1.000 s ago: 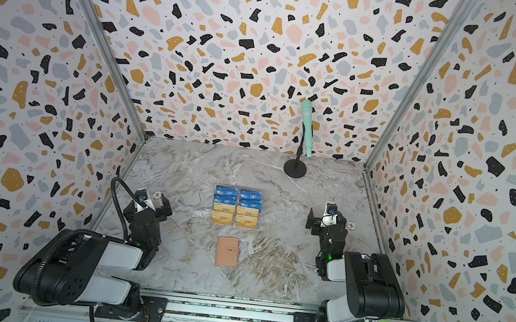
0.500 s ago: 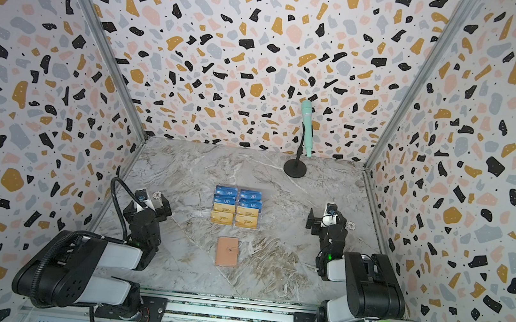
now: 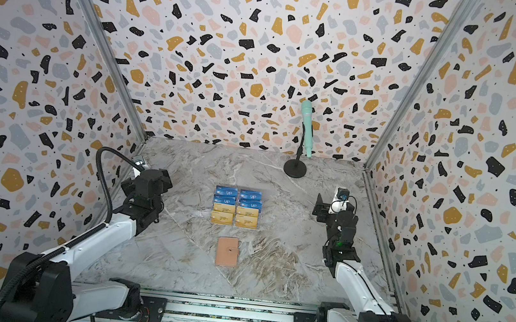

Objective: Put the credit cards into the card holder

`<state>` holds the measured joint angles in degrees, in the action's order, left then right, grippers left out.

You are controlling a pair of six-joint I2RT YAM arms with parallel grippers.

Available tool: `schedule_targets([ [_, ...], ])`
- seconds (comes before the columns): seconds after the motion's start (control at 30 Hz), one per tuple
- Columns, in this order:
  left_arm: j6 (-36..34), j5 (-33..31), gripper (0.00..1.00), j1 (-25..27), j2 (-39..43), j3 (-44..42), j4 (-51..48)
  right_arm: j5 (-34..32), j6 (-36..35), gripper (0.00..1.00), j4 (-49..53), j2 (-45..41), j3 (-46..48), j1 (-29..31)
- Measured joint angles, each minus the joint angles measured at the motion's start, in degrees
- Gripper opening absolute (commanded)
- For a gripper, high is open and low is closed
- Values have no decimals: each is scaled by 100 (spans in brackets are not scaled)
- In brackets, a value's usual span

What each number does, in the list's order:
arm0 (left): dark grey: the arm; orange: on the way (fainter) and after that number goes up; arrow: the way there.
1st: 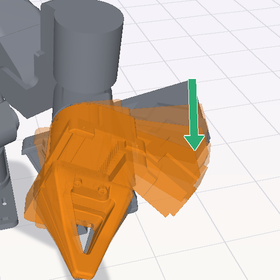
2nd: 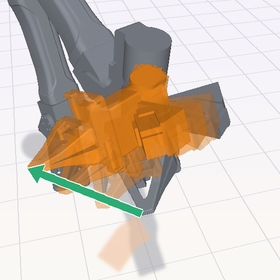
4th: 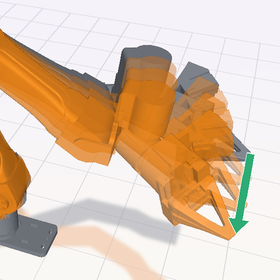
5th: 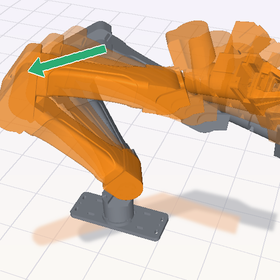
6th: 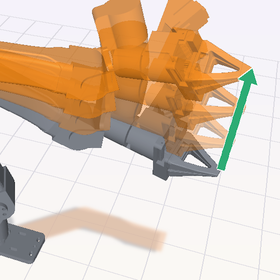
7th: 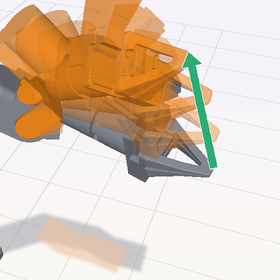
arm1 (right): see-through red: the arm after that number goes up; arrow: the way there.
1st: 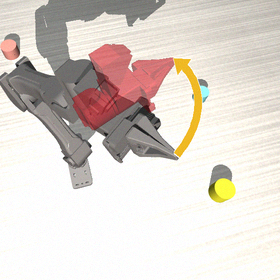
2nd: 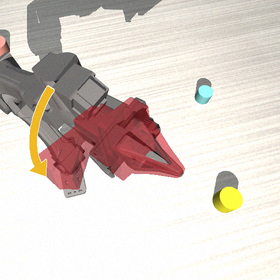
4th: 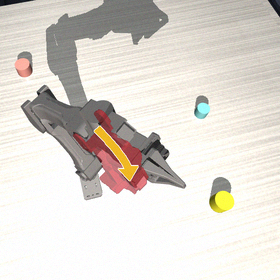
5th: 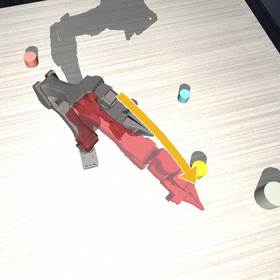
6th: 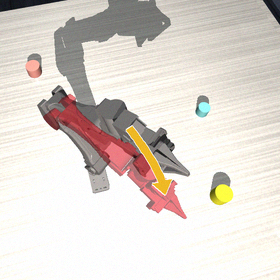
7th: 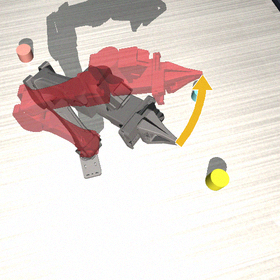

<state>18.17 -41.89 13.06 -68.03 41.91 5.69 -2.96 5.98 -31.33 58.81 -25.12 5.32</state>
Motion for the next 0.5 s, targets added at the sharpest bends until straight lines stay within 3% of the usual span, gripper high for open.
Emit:
schedule_targets([
  [0.23,761,-247,79,1172,238,811,-2214,160,562,64,1788,-315,-632,841],
  [0.4,1154,243,73,1703,433,850,-3032,256,975,54,2907,-332,-1047,1814],
  [0.5,1266,616,69,1947,426,850,-3322,297,1241,53,3445,-330,-1276,2474],
])
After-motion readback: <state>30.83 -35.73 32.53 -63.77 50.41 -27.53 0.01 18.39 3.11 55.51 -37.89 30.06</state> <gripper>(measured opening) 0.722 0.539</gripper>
